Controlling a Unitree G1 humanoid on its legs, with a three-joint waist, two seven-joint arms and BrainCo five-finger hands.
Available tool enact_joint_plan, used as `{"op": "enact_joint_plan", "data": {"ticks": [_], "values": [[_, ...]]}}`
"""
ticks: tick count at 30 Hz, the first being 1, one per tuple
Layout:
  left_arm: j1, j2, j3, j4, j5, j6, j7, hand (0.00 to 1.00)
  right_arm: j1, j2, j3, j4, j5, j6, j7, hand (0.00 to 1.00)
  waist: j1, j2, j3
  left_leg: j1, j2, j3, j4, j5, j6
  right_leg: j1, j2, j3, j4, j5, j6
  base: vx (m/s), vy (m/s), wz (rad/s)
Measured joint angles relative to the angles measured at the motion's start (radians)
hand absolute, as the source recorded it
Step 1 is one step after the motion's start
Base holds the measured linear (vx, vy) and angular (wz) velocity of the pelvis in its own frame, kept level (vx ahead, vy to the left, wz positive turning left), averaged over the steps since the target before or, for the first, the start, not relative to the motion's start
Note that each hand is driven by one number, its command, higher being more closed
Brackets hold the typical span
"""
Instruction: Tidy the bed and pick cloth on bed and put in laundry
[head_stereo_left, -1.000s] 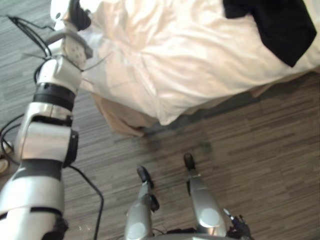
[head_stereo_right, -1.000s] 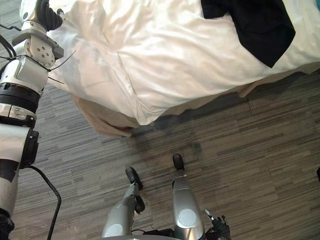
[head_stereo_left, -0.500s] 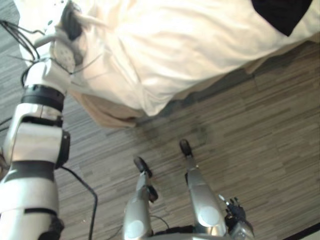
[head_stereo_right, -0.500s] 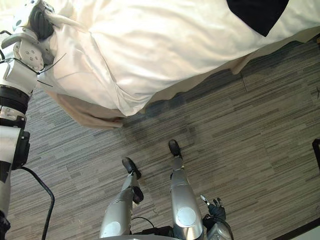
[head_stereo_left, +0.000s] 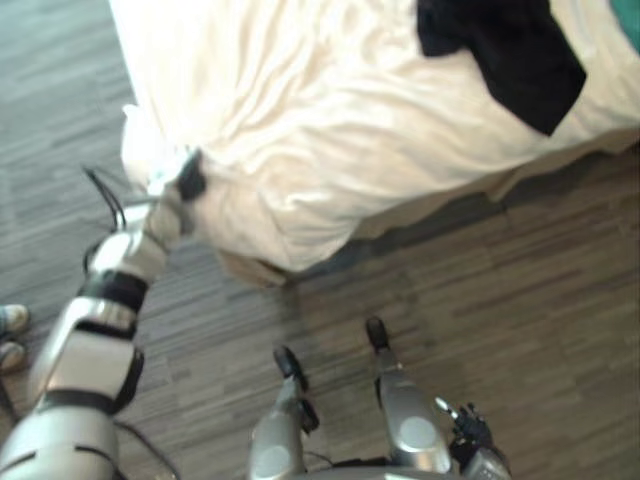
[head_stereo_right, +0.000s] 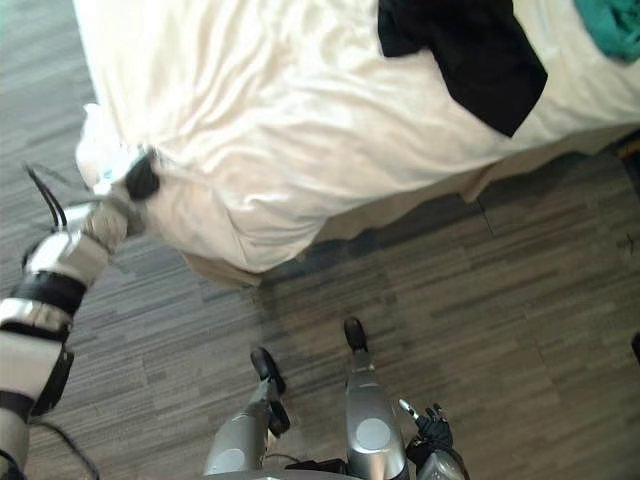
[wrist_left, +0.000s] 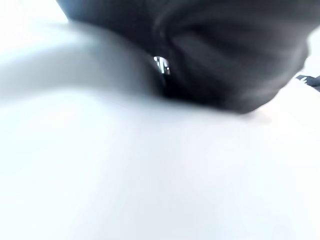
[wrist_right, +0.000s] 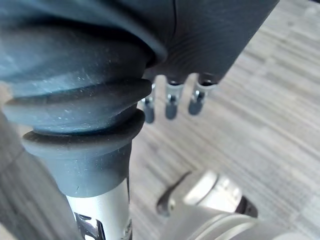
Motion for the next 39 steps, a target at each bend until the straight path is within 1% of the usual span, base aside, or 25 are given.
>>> {"op": "enact_joint_plan", "data": {"ticks": [1,2,4,5,6,7,8,10,11,13,14,16,17,19,20,22,24,26,29,32,39], "values": [[0.051,-0.001,0.019,-0.001,-0.001,0.000,0.000,0.00,0.004,-0.002,-0.010,0.000,-0.014,0.003,0.000,0.00,0.003,0.006,-0.008,0.008,-0.003,-0.013,0.000,0.000,0.000,0.016,-0.002,-0.017,0.000,-0.005,-0.004,-0.05,0.014,0.45],[0.131,-0.013,0.074,-0.007,-0.007,0.000,0.001,0.00,0.012,-0.010,-0.013,0.005,-0.033,0.013,0.000,0.00,0.018,0.014,-0.026,0.018,-0.005,-0.026,-0.001,0.000,0.000,0.033,-0.006,-0.033,0.000,-0.012,-0.004,-0.06,0.012,0.35],[0.213,-0.030,0.136,-0.015,-0.020,-0.001,0.004,0.00,0.027,-0.015,-0.013,0.008,-0.053,0.018,0.000,0.00,0.026,0.020,-0.054,0.019,-0.007,-0.043,-0.001,0.000,0.000,0.045,-0.008,-0.051,0.001,-0.019,-0.003,-0.05,0.012,0.33],[0.282,-0.039,0.183,-0.018,-0.031,0.000,0.008,0.00,0.032,-0.016,-0.013,0.010,-0.070,0.019,0.000,0.00,0.030,0.018,-0.067,0.033,-0.007,-0.056,-0.002,-0.001,0.000,0.067,-0.010,-0.065,0.000,-0.025,-0.008,-0.03,0.010,0.29],[0.298,-0.048,0.197,-0.017,-0.032,0.000,0.011,0.00,0.036,-0.016,-0.013,0.010,-0.072,0.019,0.000,0.00,0.034,0.018,-0.075,0.034,-0.008,-0.059,-0.002,-0.001,0.000,0.070,-0.011,-0.068,0.000,-0.026,-0.007,-0.02,0.012,0.19],[0.333,-0.079,0.237,-0.013,-0.034,-0.002,0.027,0.00,0.047,-0.017,-0.013,0.012,-0.075,0.019,-0.001,0.00,0.049,0.018,-0.096,0.036,-0.008,-0.062,-0.004,-0.001,-0.001,0.074,-0.011,-0.071,-0.001,-0.028,-0.009,-0.01,0.008,0.08],[0.347,-0.098,0.262,-0.008,-0.038,-0.001,0.036,0.00,0.051,-0.018,-0.013,0.014,-0.079,0.019,-0.001,0.00,0.053,0.017,-0.103,0.040,-0.008,-0.065,-0.006,-0.001,-0.001,0.081,-0.011,-0.074,-0.003,-0.028,-0.009,0.00,0.007,0.14],[0.410,-0.176,0.343,0.023,-0.044,-0.001,0.075,0.00,0.054,-0.018,-0.013,0.025,-0.102,0.020,-0.002,0.00,0.059,0.009,-0.121,0.063,-0.009,-0.078,-0.007,-0.006,-0.003,0.114,-0.013,-0.088,-0.009,-0.032,-0.007,0.00,0.005,0.15],[0.426,-0.198,0.361,0.029,-0.048,-0.001,0.082,0.00,0.054,-0.017,-0.013,0.032,-0.106,0.020,-0.002,0.00,0.059,0.006,-0.126,0.067,-0.009,-0.080,-0.007,-0.007,-0.003,0.122,-0.013,-0.091,-0.015,-0.032,-0.007,0.02,0.003,0.09],[0.473,-0.306,0.433,0.046,-0.084,-0.003,0.108,0.00,0.060,-0.016,-0.015,0.036,-0.110,0.028,-0.004,0.00,0.067,0.001,-0.147,0.083,-0.009,-0.083,-0.007,-0.011,0.001,0.147,-0.013,-0.096,-0.028,-0.035,-0.003,0.04,-0.001,0.05],[0.482,-0.336,0.453,0.052,-0.093,-0.002,0.113,0.00,0.061,-0.016,-0.015,0.036,-0.111,0.032,-0.004,0.00,0.069,0.000,-0.151,0.087,-0.009,-0.083,-0.007,-0.011,0.002,0.154,-0.013,-0.098,-0.032,-0.035,-0.003,0.05,-0.001,0.02],[0.557,-0.440,0.516,0.111,-0.152,0.019,0.111,0.00,0.066,-0.014,-0.027,0.036,-0.121,0.040,-0.007,0.00,0.072,-0.001,-0.166,0.108,-0.010,-0.087,-0.007,-0.016,0.004,0.178,-0.014,-0.103,-0.037,-0.040,0.003,0.08,-0.003,0.04],[0.586,-0.468,0.536,0.134,-0.171,0.029,0.111,0.00,0.068,-0.011,-0.036,0.036,-0.125,0.041,-0.008,0.00,0.072,-0.001,-0.171,0.113,-0.010,-0.088,-0.007,-0.019,0.003,0.184,-0.015,-0.106,-0.037,-0.045,0.003,0.10,-0.006,0.09],[0.687,-0.550,0.600,0.196,-0.255,0.052,0.111,0.00,0.079,-0.003,-0.053,0.036,-0.141,0.047,-0.016,0.00,0.075,-0.006,-0.192,0.122,-0.010,-0.104,-0.007,-0.028,-0.001,0.205,-0.016,-0.126,-0.038,-0.055,0.004,0.09,-0.011,0.24],[0.715,-0.568,0.622,0.212,-0.281,0.056,0.111,0.00,0.082,0.000,-0.060,0.036,-0.143,0.050,-0.020,0.00,0.076,-0.010,-0.196,0.126,-0.011,-0.111,-0.006,-0.029,-0.003,0.212,-0.016,-0.132,-0.039,-0.059,0.004,0.08,-0.012,0.25],[0.774,-0.609,0.678,0.233,-0.358,0.066,0.113,0.00,0.084,0.008,-0.074,0.037,-0.149,0.052,-0.023,0.00,0.109,-0.022,-0.203,0.141,-0.010,-0.112,-0.004,-0.030,-0.005,0.231,-0.016,-0.141,-0.046,-0.062,0.003,0.04,-0.006,0.14],[0.792,-0.631,0.698,0.243,-0.419,0.066,0.115,0.00,0.084,0.009,-0.074,0.036,-0.149,0.052,-0.023,0.00,0.126,-0.026,-0.205,0.152,-0.012,-0.117,-0.006,-0.030,-0.005,0.250,-0.017,-0.150,-0.053,-0.062,0.003,-0.01,-0.002,0.13],[0.806,-0.657,0.706,0.243,-0.474,0.064,0.121,0.00,0.084,0.009,-0.073,0.038,-0.150,0.053,-0.025,0.00,0.129,-0.028,-0.218,0.157,-0.012,-0.126,-0.008,-0.030,-0.005,0.260,-0.018,-0.158,-0.055,-0.062,0.003,-0.05,0.001,0.10],[0.815,-0.688,0.704,0.243,-0.512,0.061,0.133,0.00,0.085,0.009,-0.067,0.049,-0.150,0.059,-0.043,0.00,0.127,-0.032,-0.239,0.167,-0.012,-0.125,-0.008,-0.030,-0.005,0.267,-0.018,-0.157,-0.055,-0.063,0.003,-0.05,0.006,-0.02],[0.816,-0.699,0.699,0.243,-0.542,0.054,0.133,0.00,0.085,0.010,-0.053,0.053,-0.150,0.061,-0.048,0.00,0.126,-0.041,-0.252,0.177,-0.012,-0.125,-0.008,-0.035,-0.008,0.277,-0.018,-0.157,-0.055,-0.074,0.005,-0.07,0.005,-0.01],[0.817,-0.698,0.672,0.243,-0.562,0.053,0.133,0.00,0.086,0.017,-0.053,0.053,-0.149,0.068,-0.051,0.00,0.128,-0.057,-0.268,0.188,-0.014,-0.125,-0.008,-0.036,-0.007,0.286,-0.020,-0.157,-0.055,-0.074,0.005,-0.03,0.004,0.00]]}}
